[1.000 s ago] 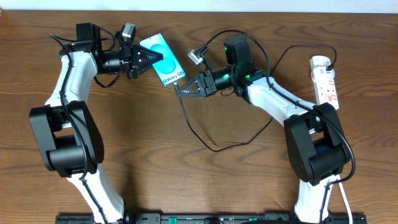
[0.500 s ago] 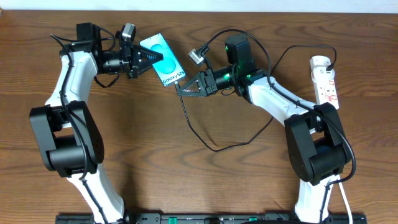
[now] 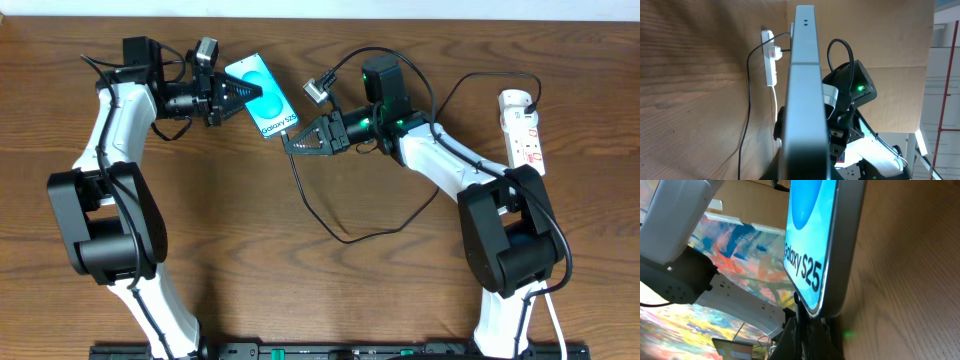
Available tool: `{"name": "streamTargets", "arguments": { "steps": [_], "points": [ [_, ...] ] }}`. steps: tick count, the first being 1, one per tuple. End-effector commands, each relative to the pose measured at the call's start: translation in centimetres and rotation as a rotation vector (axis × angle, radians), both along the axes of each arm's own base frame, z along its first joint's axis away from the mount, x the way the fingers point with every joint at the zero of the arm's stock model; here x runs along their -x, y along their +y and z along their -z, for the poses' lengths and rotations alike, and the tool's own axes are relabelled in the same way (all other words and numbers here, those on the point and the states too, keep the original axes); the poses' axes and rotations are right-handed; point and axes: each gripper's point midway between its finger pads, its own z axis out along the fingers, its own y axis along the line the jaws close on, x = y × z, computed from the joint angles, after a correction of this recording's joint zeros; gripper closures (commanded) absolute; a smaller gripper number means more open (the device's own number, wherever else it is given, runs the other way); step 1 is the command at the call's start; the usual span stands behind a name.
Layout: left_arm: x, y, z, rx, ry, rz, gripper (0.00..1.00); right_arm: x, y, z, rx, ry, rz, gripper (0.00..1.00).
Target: Plug charger to phone and switch on socket
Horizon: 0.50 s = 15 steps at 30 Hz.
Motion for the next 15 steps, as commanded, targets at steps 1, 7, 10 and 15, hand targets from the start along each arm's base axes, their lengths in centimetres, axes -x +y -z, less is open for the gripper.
{"name": "streamTargets", "arguments": {
  "steps": [1, 7, 10, 15],
  "points": [
    [0.04, -0.14, -1.5, 0.047, -0.028, 0.015, 0.93, -0.36, -0.1, -0.18, 0.0, -0.005, 0.009, 0.99],
    [-0.03, -0.13, -1.52, 0.046, -0.037, 0.015, 0.93, -0.36, -0.1, -0.18, 0.003, 0.005, 0.01, 0.99],
    [-0.05, -0.13, -1.53, 0.045, -0.041, 0.016, 0.93, -0.36, -0.1, -0.18, 0.006, 0.013, 0.01, 0.99],
    [-0.14, -0.12, -1.56, 0.044, -0.052, 0.016, 0.94, -0.36, -0.09, -0.19, 0.008, 0.019, 0.011, 0.99]
  ]
}}
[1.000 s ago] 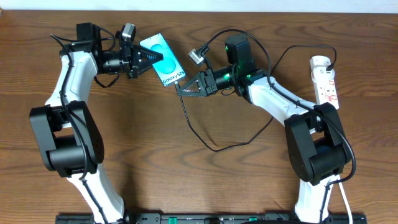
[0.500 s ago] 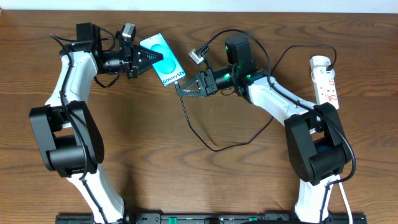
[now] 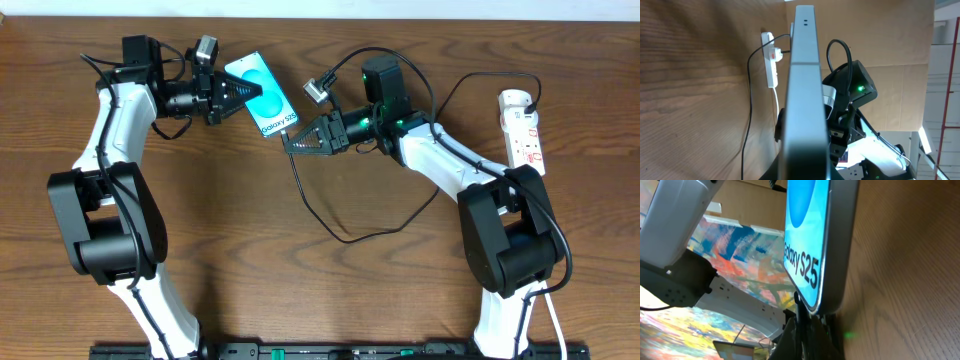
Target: Plug charger to phone and switch on socket
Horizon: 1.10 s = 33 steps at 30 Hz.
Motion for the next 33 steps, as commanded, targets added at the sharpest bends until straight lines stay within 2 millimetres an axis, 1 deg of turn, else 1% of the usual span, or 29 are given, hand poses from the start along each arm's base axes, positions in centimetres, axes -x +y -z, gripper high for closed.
{"name": "streamTargets", "arguments": {
  "steps": [1, 17, 22, 25, 26, 33],
  "points": [
    [0.08, -0.15, -1.49, 0.047, -0.027, 0.016, 0.93, -0.23, -0.13, -0.27, -0.002, 0.006, 0.002, 0.99],
    [0.09, -0.15, -1.5, 0.044, -0.045, 0.018, 0.93, -0.83, -0.66, -0.39, 0.0, 0.019, 0.02, 0.99],
    [0.09, -0.15, -1.5, 0.043, -0.051, 0.018, 0.93, -1.16, -0.57, -1.01, -0.011, 0.013, 0.024, 0.99],
    [0.09, -0.15, -1.49, 0.043, -0.051, 0.018, 0.94, -1.15, -0.55, -1.17, -0.018, 0.002, 0.02, 0.99],
    [0.09, -0.15, -1.5, 0.043, -0.051, 0.018, 0.93, -1.15, -0.55, -1.14, -0.017, 0.004, 0.02, 0.99],
    [0.06, -0.14, -1.5, 0.043, -0.054, 0.018, 0.93, -1.09, -0.56, -1.14, -0.018, 0.007, 0.018, 0.99]
  ]
}}
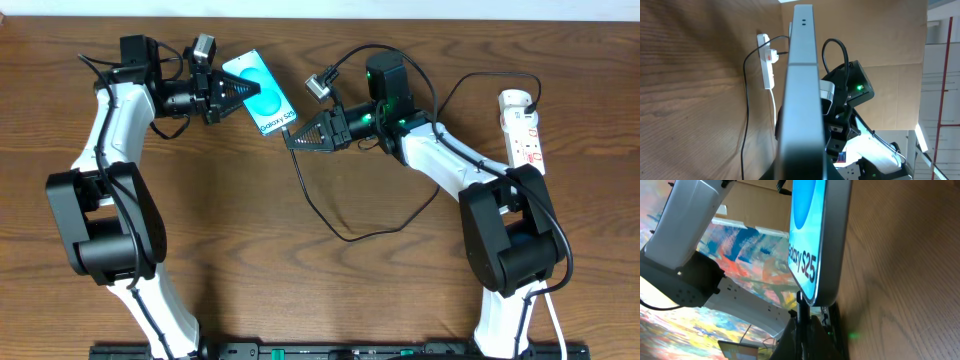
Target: Plug charger to phone and switch on socket
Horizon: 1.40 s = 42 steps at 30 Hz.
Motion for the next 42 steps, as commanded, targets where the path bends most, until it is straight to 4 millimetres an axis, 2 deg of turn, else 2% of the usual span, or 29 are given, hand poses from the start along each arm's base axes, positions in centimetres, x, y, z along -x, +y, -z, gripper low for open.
{"name": "streamTargets", "arguments": {
  "steps": [1, 12, 30, 42],
  "points": [
    [0.1, -0.3, -1.1, 0.022, -0.045, 0.017, 0.93, -0.7, -0.3, -0.3, 0.0, -0.007, 0.018, 0.99],
    [0.0, -0.3, -1.1, 0.021, -0.051, 0.017, 0.93, 0.2, 0.7, -0.3, 0.001, -0.012, -0.006, 0.99],
    [0.0, -0.3, -1.1, 0.02, -0.063, 0.018, 0.93, 0.2, 0.7, -0.2, 0.002, -0.009, -0.006, 0.99],
    [0.5, -2.2, -1.1, 0.013, -0.116, 0.064, 0.93, 0.1, 0.6, -0.2, 0.003, -0.005, -0.003, 0.99]
  ]
}}
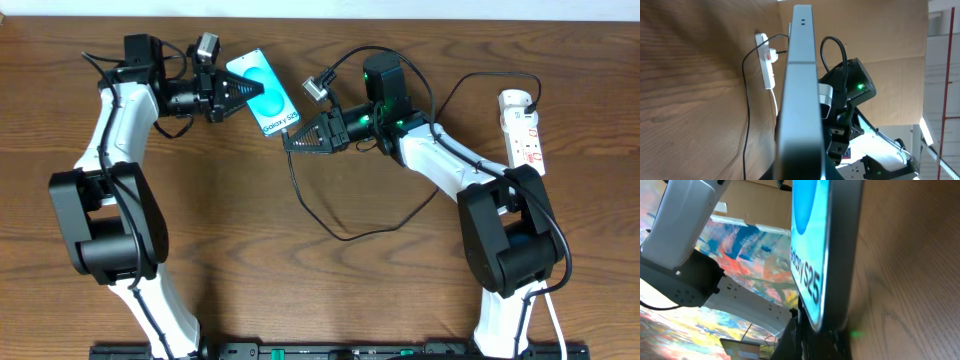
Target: Plug charger to phone and switch on socket
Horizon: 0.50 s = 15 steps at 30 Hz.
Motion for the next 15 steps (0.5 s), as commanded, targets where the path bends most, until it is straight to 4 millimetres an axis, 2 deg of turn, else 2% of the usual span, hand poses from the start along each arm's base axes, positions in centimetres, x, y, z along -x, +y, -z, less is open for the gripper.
{"name": "streamTargets", "arguments": {
  "steps": [1, 15],
  "points": [
    [0.41, -1.43, -1.06, 0.017, -0.071, 0.044, 0.93, -0.37, 0.21, -0.27, 0.001, -0.013, 0.013, 0.99],
    [0.4, -1.38, -1.06, 0.018, -0.062, 0.042, 0.93, -0.43, -0.22, -0.41, -0.008, -0.014, 0.005, 0.99]
  ]
}}
